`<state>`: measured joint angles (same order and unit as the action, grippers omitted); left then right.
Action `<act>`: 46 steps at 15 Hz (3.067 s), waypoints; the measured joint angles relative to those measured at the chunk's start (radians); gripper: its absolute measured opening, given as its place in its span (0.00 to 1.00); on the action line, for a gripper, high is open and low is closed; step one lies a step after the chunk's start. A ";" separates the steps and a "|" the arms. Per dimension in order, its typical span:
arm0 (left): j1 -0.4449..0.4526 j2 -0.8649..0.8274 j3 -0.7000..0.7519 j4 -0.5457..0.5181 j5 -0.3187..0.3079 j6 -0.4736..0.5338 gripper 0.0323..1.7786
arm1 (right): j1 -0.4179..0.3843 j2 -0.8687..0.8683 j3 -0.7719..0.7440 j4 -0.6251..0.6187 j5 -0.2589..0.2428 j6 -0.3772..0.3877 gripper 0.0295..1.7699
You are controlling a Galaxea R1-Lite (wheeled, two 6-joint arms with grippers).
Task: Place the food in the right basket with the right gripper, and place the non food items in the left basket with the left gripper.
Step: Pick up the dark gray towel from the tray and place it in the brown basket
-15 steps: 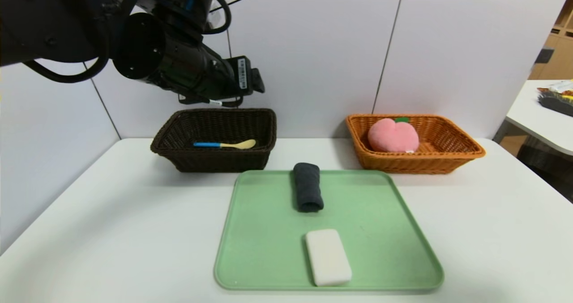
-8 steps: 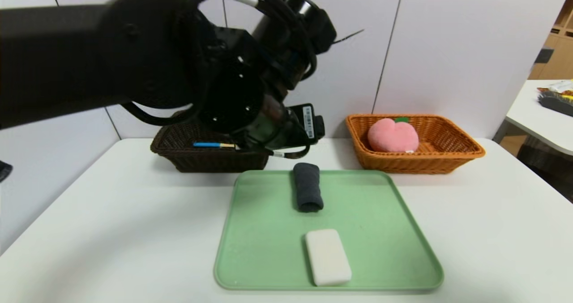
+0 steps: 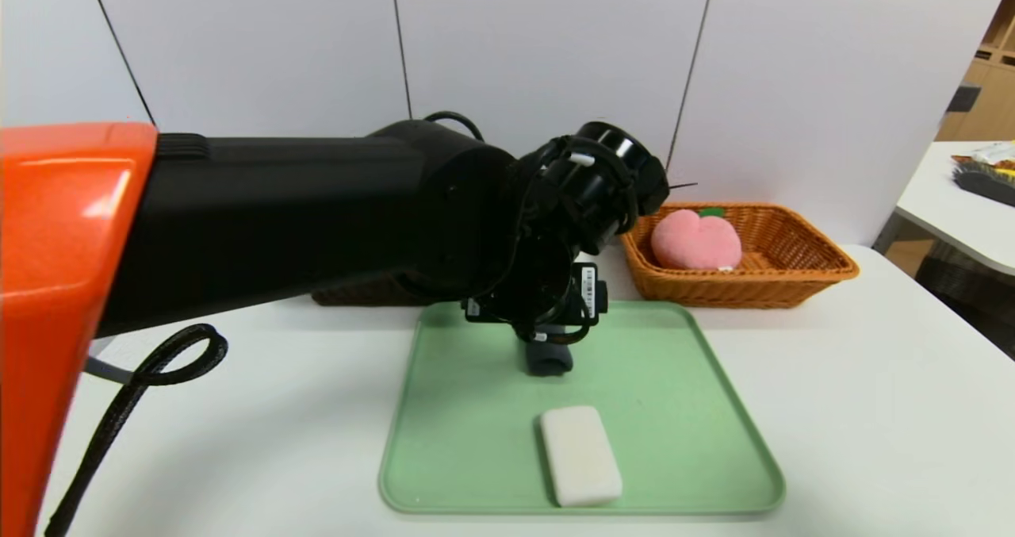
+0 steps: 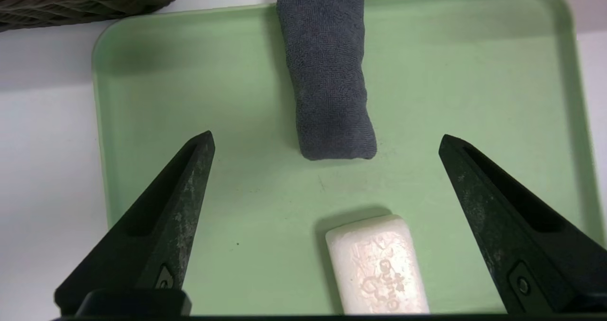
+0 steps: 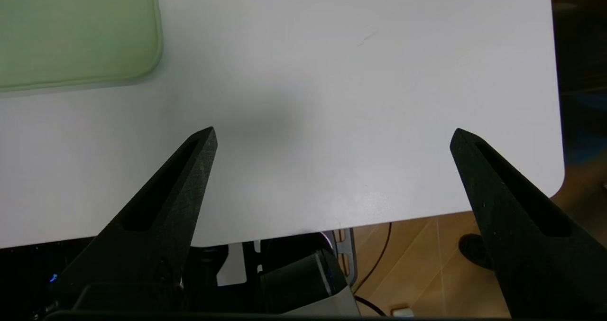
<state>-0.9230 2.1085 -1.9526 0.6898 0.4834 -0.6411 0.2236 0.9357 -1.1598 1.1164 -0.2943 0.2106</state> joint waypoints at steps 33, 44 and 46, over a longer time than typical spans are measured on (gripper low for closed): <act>0.094 0.238 0.001 -0.226 -0.008 0.140 0.21 | 0.000 -0.002 0.000 -0.059 -0.011 -0.003 0.96; 0.028 0.044 0.000 -0.200 0.001 0.187 0.11 | 0.000 -0.007 0.003 -0.060 -0.007 -0.001 0.96; 0.022 -0.037 0.000 -0.204 0.006 0.242 0.11 | 0.000 -0.009 0.003 -0.066 -0.009 -0.001 0.96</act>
<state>-0.9011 2.0711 -1.9528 0.4862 0.4891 -0.3991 0.2236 0.9266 -1.1568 1.0502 -0.3030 0.2100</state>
